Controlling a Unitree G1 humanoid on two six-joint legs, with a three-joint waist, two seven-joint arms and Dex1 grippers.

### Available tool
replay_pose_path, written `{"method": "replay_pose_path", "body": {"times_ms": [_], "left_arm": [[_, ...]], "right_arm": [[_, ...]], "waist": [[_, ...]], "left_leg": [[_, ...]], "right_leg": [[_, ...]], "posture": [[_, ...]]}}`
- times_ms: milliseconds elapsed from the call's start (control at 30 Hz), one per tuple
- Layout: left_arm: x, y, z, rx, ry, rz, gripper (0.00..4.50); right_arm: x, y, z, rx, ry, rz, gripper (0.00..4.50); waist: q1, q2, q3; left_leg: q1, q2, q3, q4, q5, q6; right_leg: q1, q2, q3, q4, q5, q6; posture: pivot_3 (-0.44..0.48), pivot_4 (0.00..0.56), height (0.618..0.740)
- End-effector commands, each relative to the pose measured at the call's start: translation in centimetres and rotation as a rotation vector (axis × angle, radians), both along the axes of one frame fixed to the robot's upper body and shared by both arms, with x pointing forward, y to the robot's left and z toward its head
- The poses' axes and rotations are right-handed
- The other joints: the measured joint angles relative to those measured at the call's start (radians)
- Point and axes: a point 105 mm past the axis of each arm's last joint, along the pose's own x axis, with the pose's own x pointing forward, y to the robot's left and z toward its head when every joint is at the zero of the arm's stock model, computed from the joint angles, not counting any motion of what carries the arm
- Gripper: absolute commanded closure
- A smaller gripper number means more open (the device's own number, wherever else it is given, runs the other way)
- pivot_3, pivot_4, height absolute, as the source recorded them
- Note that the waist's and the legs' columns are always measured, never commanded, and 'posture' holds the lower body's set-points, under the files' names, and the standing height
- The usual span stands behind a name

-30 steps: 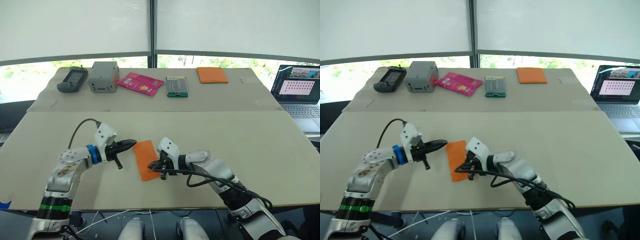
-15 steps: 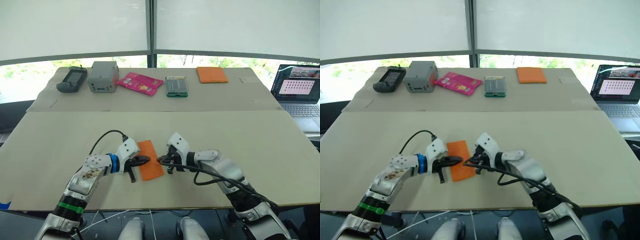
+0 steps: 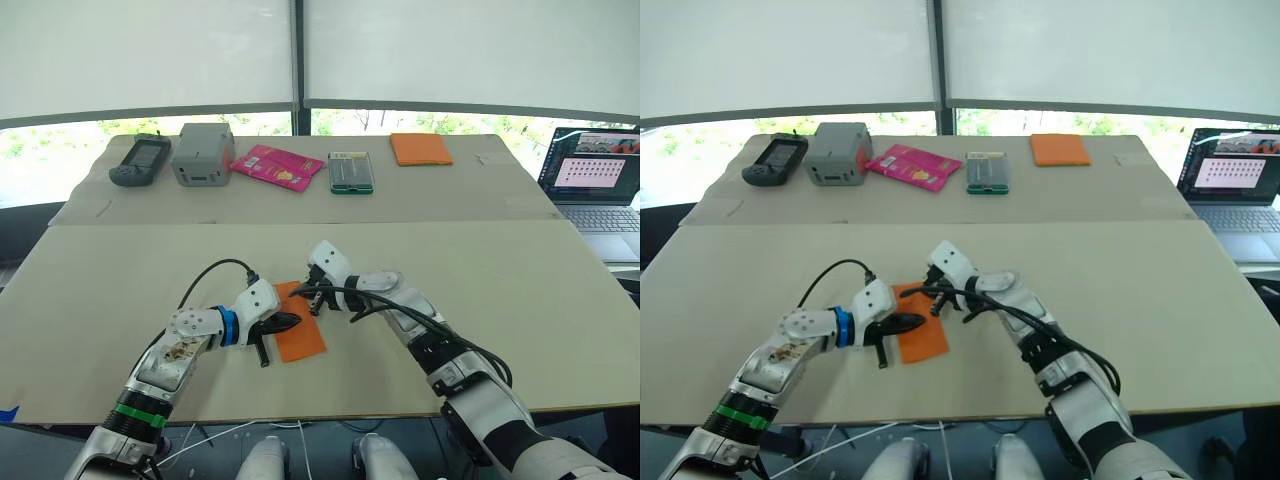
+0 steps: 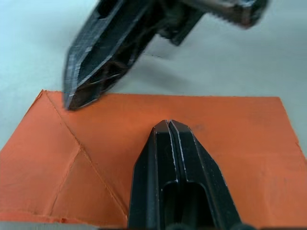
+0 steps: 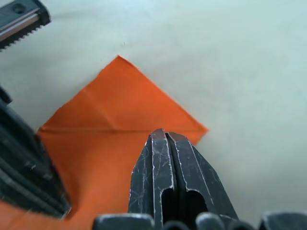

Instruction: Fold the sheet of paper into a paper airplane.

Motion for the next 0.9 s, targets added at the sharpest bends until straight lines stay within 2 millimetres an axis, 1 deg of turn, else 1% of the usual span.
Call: {"method": "replay_pose_path", "body": {"times_ms": [33, 100, 167, 267, 367, 467, 533, 600, 700, 767, 833, 900], "left_arm": [[-0.4, 0.8, -1.0, 0.035, 0.038, 0.022, 4.50], [-0.4, 1.0, -1.0, 0.034, 0.039, 0.028, 4.50], [-0.4, 1.2, -0.9, 0.035, 0.039, 0.035, 4.50], [0.1, 1.7, -0.8, 0.029, 0.039, 0.061, 4.50], [0.4, 2.0, -0.6, 0.023, 0.039, 0.078, 4.50], [0.8, 2.0, -0.6, 0.020, 0.046, 0.086, 4.50], [0.9, 2.0, -0.6, 0.019, 0.051, 0.082, 4.50], [0.8, 1.9, -0.6, 0.020, 0.054, 0.069, 4.50], [0.8, 1.9, -0.8, 0.027, 0.059, 0.062, 4.50], [0.8, 2.0, -0.9, 0.027, 0.063, 0.060, 4.50], [0.7, 1.9, -1.0, 0.031, 0.068, 0.051, 4.50], [0.7, 1.8, -1.0, 0.031, 0.072, 0.043, 4.50]], "right_arm": [[1.4, 0.0, 0.8, 0.017, -0.048, -0.029, 4.48], [1.9, -0.1, 0.6, 0.001, -0.053, -0.036, 4.48], [1.8, -0.1, 0.2, 0.000, -0.038, -0.022, 4.48], [0.6, -0.6, -0.7, -0.003, -0.012, 0.050, 4.48], [-1.1, -0.9, -1.6, 0.000, 0.016, 0.130, 4.48], [-3.4, -1.5, -2.4, -0.003, 0.044, 0.192, 4.48], [-4.6, -1.9, -2.6, -0.004, 0.061, 0.220, 4.48], [-5.8, -2.3, -2.8, -0.008, 0.082, 0.244, 4.48], [-7.6, -3.3, -3.3, -0.028, 0.113, 0.270, 4.48], [-9.0, -3.6, -3.6, -0.034, 0.148, 0.296, 4.48], [-11.2, -4.0, -4.3, -0.056, 0.210, 0.344, 4.48], [-12.2, -4.2, -4.4, -0.043, 0.252, 0.335, 4.48]], "waist": [[-0.003, 0.000, 0.000], [-0.008, 0.000, 0.000], [-0.010, 0.000, 0.000], [-0.012, 0.000, 0.000], [-0.014, 0.000, 0.000], [-0.015, 0.001, 0.000], [-0.016, 0.001, -0.001], [-0.016, 0.002, -0.001], [-0.015, 0.002, -0.002], [-0.013, 0.002, -0.003], [-0.012, 0.002, -0.004], [-0.011, 0.002, -0.006]], "left_leg": [[0.000, 0.000, 0.000, 0.000, 0.000, 0.000], [0.001, 0.000, 0.000, -0.001, 0.000, 0.000], [0.001, 0.000, 0.000, -0.002, 0.000, 0.000], [0.003, 0.000, 0.000, -0.004, 0.000, 0.000], [0.004, 0.000, 0.000, -0.005, 0.000, 0.000], [0.005, 0.000, 0.001, -0.007, 0.000, 0.000], [0.006, 0.000, 0.001, -0.007, 0.000, 0.000], [0.006, 0.000, 0.001, -0.007, 0.000, 0.000], [0.007, 0.000, 0.001, -0.007, 0.000, 0.000], [0.007, 0.000, 0.001, -0.007, 0.000, 0.000], [0.006, 0.000, 0.001, -0.007, 0.000, 0.000], [0.007, 0.001, 0.001, -0.007, 0.000, 0.000]], "right_leg": [[0.000, 0.000, 0.000, 0.000, 0.000, 0.000], [0.000, 0.000, 0.000, 0.000, 0.000, -0.001], [0.000, 0.001, 0.000, 0.000, 0.000, -0.001], [0.000, 0.001, 0.001, 0.000, 0.000, -0.001], [0.001, 0.001, 0.001, 0.000, 0.000, -0.001], [0.002, 0.001, 0.002, 0.000, 0.000, -0.001], [0.002, 0.001, 0.002, 0.000, -0.001, -0.001], [0.002, 0.001, 0.002, 0.001, -0.003, 0.003], [0.002, 0.001, 0.002, 0.001, -0.005, 0.005], [0.002, 0.001, 0.002, 0.000, -0.005, 0.005], [0.002, 0.001, 0.002, 0.000, -0.005, 0.005], [0.002, 0.001, 0.002, 0.000, -0.005, 0.005]], "posture": [[0.000, 0.150, 0.740], [0.000, 0.150, 0.740], [0.000, 0.150, 0.740], [0.000, 0.150, 0.740], [0.000, 0.150, 0.740], [0.000, 0.150, 0.740], [0.000, 0.150, 0.740], [0.000, 0.150, 0.740], [0.000, 0.150, 0.740], [0.000, 0.150, 0.740], [0.000, 0.150, 0.740], [0.000, 0.150, 0.740]]}}
